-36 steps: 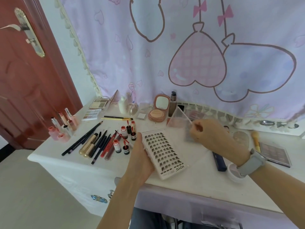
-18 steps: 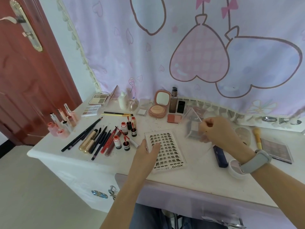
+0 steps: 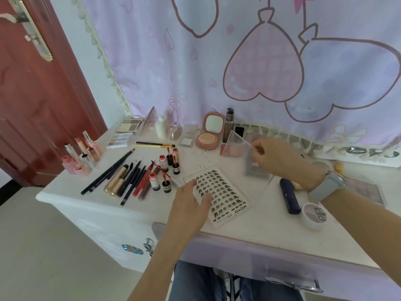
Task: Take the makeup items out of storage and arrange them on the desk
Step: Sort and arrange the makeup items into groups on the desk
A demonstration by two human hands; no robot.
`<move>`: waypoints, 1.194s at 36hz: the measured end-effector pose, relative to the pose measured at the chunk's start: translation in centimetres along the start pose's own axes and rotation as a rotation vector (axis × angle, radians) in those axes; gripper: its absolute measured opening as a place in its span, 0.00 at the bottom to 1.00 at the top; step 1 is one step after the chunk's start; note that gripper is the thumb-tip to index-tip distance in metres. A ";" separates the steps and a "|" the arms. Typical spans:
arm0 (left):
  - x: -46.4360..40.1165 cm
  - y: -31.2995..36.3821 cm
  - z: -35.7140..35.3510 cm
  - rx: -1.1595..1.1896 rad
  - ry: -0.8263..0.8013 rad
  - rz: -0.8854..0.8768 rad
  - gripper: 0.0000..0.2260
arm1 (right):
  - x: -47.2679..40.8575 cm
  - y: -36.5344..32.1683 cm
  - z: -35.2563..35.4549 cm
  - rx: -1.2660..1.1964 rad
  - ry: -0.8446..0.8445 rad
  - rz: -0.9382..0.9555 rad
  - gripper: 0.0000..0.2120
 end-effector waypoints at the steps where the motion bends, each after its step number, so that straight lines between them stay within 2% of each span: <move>1: 0.1 -0.1 0.0 -0.031 0.019 -0.008 0.25 | -0.2 -0.1 0.1 0.013 -0.005 0.008 0.11; 8: 0.1 -1.0 -0.4 -0.176 0.207 -0.133 0.20 | -1.3 -0.1 -0.2 0.152 -0.014 0.081 0.11; 14: 0.3 -1.0 -1.4 -0.327 0.328 -0.232 0.22 | -2.5 0.5 -0.9 0.160 0.046 0.094 0.12; 21: 0.9 -1.3 -2.2 -0.445 0.343 -0.328 0.31 | -4.5 1.4 -1.9 -0.027 0.021 0.129 0.14; 31: 1.8 -1.8 -2.5 -0.466 0.448 -0.437 0.28 | -5.7 1.3 -5.3 -0.066 -0.047 0.107 0.16; 38: 2.3 -2.2 -2.4 -0.461 0.541 -0.542 0.31 | -6.0 1.6 -7.2 -0.141 -0.086 0.123 0.11; 43: 2.5 -2.9 -2.4 -0.491 0.511 -0.582 0.34 | -6.1 1.6 -8.1 -0.162 -0.066 0.123 0.11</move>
Point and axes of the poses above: each hand's wrist, its own x-axis away from the middle knuckle, its own z-axis out of the back of the hand, y = z × x, the point moved 1 cm from there along -x, towards the middle knuckle, and after that the axes turned 14 degrees about -x, right-handed, at the moved point
